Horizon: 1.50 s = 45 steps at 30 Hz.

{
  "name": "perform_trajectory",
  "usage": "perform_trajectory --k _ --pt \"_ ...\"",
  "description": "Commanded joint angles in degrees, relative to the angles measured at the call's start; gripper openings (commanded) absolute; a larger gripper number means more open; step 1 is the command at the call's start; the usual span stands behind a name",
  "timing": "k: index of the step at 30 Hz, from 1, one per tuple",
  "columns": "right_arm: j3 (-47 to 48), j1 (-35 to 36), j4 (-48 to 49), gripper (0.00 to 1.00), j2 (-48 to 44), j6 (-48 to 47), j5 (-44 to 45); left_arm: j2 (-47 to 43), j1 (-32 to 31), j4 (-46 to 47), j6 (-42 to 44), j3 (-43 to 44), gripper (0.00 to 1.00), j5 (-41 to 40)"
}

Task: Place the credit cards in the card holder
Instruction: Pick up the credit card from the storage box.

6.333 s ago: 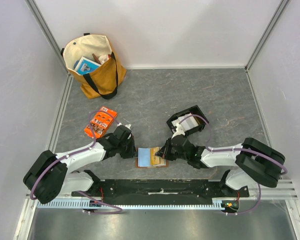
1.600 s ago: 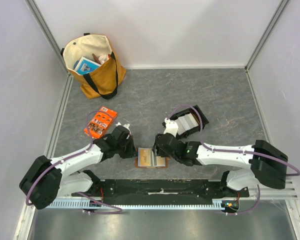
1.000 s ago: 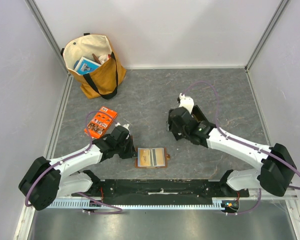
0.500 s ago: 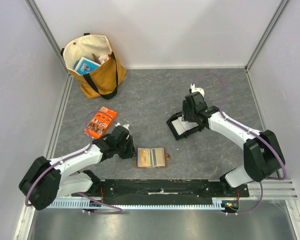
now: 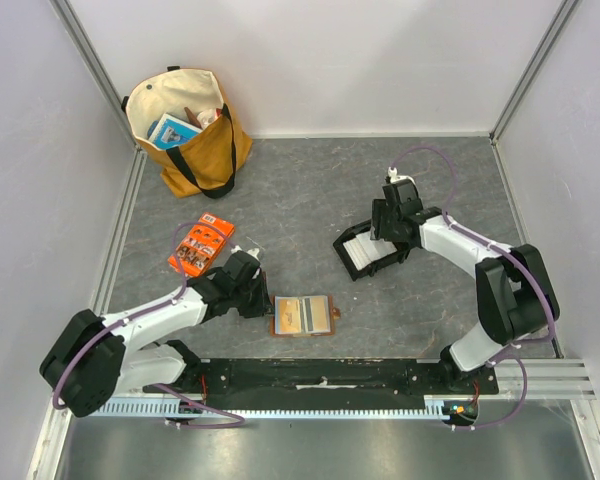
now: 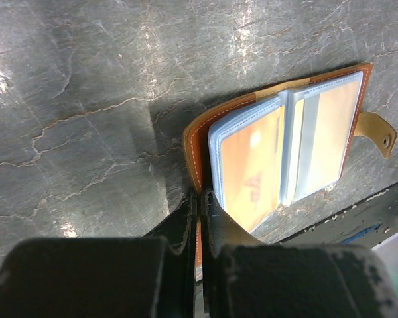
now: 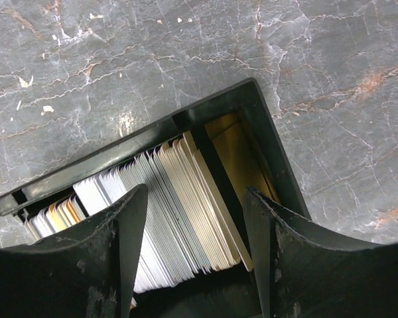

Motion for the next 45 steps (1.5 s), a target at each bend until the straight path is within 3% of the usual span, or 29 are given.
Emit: perform_trajectory --k 1,9,25,38,45 --pt "0.71 -1.33 3.61 0.67 1.81 -0.97 -3.86 0.73 0.0 0.6 -0.02 2.04 0.02 0.05" --pt "-0.17 -3.0 4.14 0.66 2.69 -0.61 -7.2 0.91 0.09 0.69 0.07 1.87 0.02 0.05" --pt "-2.11 -5.37 4.14 0.29 -1.18 -0.79 -13.88 1.96 0.0 1.65 0.07 1.6 0.02 0.84" --pt "-2.46 -7.48 3.96 0.24 -3.2 -0.96 -17.14 2.67 -0.09 2.27 0.15 1.6 0.02 1.46" --pt "-2.46 -8.27 3.52 0.11 -2.67 -1.05 -18.02 2.84 -0.09 2.36 0.24 1.52 0.02 1.55"
